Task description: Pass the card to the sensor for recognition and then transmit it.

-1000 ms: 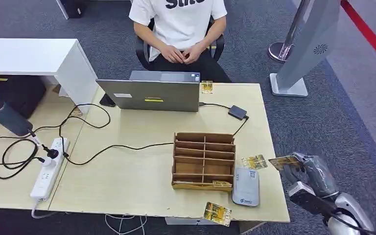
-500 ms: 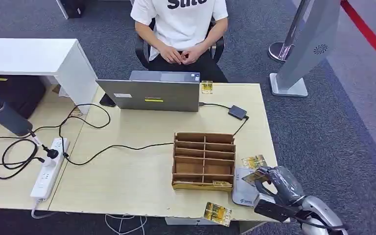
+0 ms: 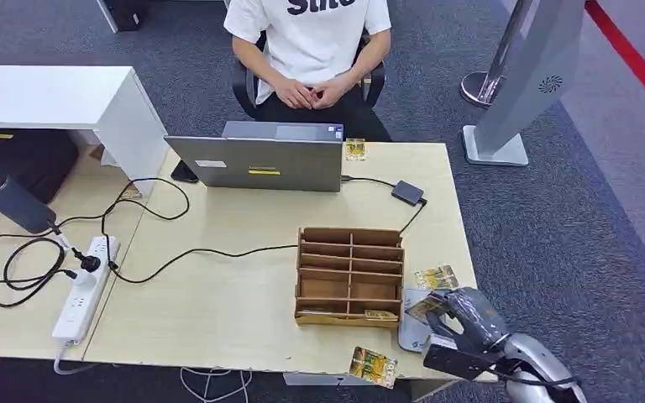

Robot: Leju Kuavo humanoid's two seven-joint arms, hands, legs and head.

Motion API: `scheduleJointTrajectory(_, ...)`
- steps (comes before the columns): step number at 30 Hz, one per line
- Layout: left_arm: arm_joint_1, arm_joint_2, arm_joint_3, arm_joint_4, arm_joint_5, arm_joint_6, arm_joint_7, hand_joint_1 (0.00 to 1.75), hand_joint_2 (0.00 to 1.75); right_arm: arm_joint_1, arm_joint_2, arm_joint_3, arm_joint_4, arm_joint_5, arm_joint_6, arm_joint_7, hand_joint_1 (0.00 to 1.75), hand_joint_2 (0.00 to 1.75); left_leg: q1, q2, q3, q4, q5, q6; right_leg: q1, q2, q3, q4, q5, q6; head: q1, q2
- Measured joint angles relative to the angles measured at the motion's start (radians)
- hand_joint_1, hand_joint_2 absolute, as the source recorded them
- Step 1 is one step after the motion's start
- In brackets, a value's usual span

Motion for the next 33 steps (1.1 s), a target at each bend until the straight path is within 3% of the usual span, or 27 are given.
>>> scheduleJointTrajectory(9, 0.0, 0.0, 0.02, 0.0, -0.027, 0.0, 0.0, 0.0, 1.75, -0.037, -0.044, 0.019, -0.031, -0.004, -0.021, 0.012, 1.75, 1.75, 0.0, 0.0, 0.0, 0.0, 0.0, 0.0, 0.0, 0.0, 0.0, 0.0, 0.0, 0.0, 0.001, 0.0)
scheduleJointTrajectory(16, -0.002, -0.001, 0.031, 0.0, -0.061, 0.0, 0.0, 0.0, 1.75, -0.216, -0.036, 0.037, -0.144, 0.084, -0.053, 0.09, 1.75, 1.75, 0.0, 0.002, 0.0, 0.0, 0.002, -0.001, 0.0, 0.002, 0.0, 0.002, 0.001, 0.0, 0.001, 0.0)
scheduleJointTrajectory(23, -0.018, -0.001, 0.032, 0.0, -0.126, -0.022, -0.011, 0.0, 1.75, -0.52, 0.075, 0.171, -0.153, 0.058, 0.066, 0.153, 1.75, 1.75, 0.001, 0.003, 0.002, 0.0, 0.003, -0.003, 0.0, 0.004, 0.0, 0.003, 0.002, -0.001, 0.0, 0.0)
scheduleJointTrajectory(30, -0.018, -0.001, 0.033, 0.0, -0.17, -0.032, -0.017, 0.0, 1.75, -0.626, 0.141, 0.255, -0.121, 0.02, 0.067, 0.176, 1.75, 1.75, 0.001, -0.001, -0.001, 0.0, 0.004, -0.003, 0.0, 0.0, 0.0, 0.003, 0.002, -0.001, 0.001, 0.0)
scheduleJointTrajectory(33, -0.021, -0.001, 0.033, 0.0, -0.203, -0.049, -0.029, 0.0, 1.75, -0.699, 0.229, 0.291, -0.05, 0.002, 0.1, 0.23, 1.75, 1.75, 0.0, 0.005, 0.0, 0.0, 0.003, -0.003, 0.0, 0.006, -0.002, 0.003, 0.002, -0.001, 0.0, 0.0)
